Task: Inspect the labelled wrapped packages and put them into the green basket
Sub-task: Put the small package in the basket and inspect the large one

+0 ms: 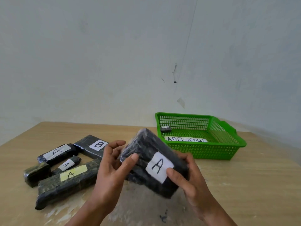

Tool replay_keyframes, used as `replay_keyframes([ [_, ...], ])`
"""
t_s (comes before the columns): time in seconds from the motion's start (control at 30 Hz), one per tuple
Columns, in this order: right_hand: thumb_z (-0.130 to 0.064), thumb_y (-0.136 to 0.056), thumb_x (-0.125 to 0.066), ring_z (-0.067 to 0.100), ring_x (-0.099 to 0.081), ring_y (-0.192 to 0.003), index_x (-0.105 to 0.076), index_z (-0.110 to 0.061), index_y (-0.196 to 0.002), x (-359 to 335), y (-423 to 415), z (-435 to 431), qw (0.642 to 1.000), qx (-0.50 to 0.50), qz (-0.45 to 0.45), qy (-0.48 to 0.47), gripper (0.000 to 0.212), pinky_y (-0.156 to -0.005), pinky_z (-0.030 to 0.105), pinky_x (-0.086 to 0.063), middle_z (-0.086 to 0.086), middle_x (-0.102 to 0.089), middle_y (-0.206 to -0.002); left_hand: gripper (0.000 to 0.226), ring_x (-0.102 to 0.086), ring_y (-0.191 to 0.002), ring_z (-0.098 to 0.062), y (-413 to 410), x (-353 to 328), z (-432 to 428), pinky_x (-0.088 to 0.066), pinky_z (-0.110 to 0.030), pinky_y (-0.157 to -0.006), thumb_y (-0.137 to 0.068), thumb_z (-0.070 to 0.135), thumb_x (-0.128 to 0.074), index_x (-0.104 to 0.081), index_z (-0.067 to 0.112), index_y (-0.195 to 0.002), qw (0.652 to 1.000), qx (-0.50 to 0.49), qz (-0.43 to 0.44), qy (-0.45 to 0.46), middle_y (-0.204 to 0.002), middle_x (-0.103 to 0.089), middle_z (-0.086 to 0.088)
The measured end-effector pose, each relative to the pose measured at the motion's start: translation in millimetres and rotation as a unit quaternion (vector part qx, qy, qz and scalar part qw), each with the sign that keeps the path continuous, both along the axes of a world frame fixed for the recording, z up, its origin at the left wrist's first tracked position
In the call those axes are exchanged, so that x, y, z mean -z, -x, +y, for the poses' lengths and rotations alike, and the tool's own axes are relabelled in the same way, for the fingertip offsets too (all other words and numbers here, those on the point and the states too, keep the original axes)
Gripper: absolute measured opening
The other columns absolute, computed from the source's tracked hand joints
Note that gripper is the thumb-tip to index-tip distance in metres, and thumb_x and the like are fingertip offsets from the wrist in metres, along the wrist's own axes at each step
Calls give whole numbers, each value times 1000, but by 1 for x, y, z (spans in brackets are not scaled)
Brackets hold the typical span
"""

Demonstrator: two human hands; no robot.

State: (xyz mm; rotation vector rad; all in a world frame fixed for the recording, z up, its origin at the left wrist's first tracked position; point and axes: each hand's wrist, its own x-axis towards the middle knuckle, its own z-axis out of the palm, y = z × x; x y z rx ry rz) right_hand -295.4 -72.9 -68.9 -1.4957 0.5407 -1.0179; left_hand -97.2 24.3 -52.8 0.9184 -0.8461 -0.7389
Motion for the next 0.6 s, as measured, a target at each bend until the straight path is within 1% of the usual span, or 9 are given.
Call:
replay_keyframes([
  [0.07, -48, -73, -88, 31, -64, -126, -59, -4, -97, 0, 0, -1, 1000, -4, 20, 14, 57, -102, 40, -51, 3, -65, -139, 55, -71, -88, -28, 0, -1, 1, -60, -38, -72, -65, 42, -81, -61, 20, -112, 1000, -12, -19, -14, -106, -72, -17],
  [0.1, -46, -76, -86, 32, -66, -124, -59, -3, -96, -1, 1, 1, 1000, -20, 17, 17, 55, -102, 41, -50, 4, -65, -139, 49, -71, -88, -30, 2, -1, 1, -60, -42, -74, -67, 44, -80, -64, 22, -107, 999, -8, -34, -20, -101, -73, -17],
  [0.17, -34, -82, -81, 34, -70, -113, -58, -1, -111, -4, 0, 7, 998, -69, -1, 4, 50, -95, 41, -53, 13, -69, -130, 43, -73, -85, -31, 8, -2, 2, -60, -39, -72, -68, 44, -79, -67, 21, -102, 998, 9, -60, -31, -95, -75, -16],
  [0.2, -33, -83, -80, 34, -70, -108, -57, -4, -117, -6, 0, 10, 996, -88, -6, -6, 50, -92, 43, -54, 15, -70, -122, 42, -73, -83, -30, 12, -2, 3, -60, -35, -71, -69, 43, -79, -68, 19, -101, 997, 20, -68, -33, -92, -75, -16],
  [0.23, -34, -83, -80, 34, -69, -104, -58, -10, -116, -8, -1, 13, 995, -98, -9, -17, 47, -89, 44, -55, 15, -70, -115, 41, -73, -82, -28, 15, -2, 3, -59, -32, -70, -70, 42, -79, -68, 17, -101, 996, 31, -72, -36, -91, -75, -16],
  [0.33, -39, -80, -81, 30, -67, -93, -60, -17, -108, -11, -4, 17, 996, -81, -9, -32, 41, -80, 41, -54, 11, -67, -101, 34, -72, -85, -27, 20, 0, 3, -59, -30, -73, -79, 36, -78, -68, 16, -104, 995, 52, -71, -50, -94, -75, -18],
  [0.43, -40, -80, -78, 32, -67, -92, -60, -17, -109, -11, -10, 20, 998, -53, -14, -28, 42, -79, 42, -54, 16, -67, -103, 48, -74, -95, -30, 20, 1, 4, -59, -32, -79, -77, 38, -79, -63, 15, -116, 993, 85, -63, -53, -104, -75, -19],
  [0.5, -40, -81, -78, 34, -68, -92, -58, -16, -109, -11, -12, 22, 998, -51, -25, -32, 42, -78, 41, -55, 24, -65, -107, 53, -74, -100, -32, 21, 1, 4, -61, -37, -83, -75, 39, -79, -61, 17, -120, 992, 82, -76, -53, -107, -75, -16],
  [0.6, -41, -82, -77, 36, -68, -92, -58, -15, -111, -11, -11, 23, 997, -54, -31, -35, 43, -78, 44, -56, 30, -63, -111, 46, -73, -101, -38, 25, 0, 4, -62, -51, -88, -75, 40, -79, -63, 24, -115, 993, 52, -97, -49, -106, -75, -16],
])
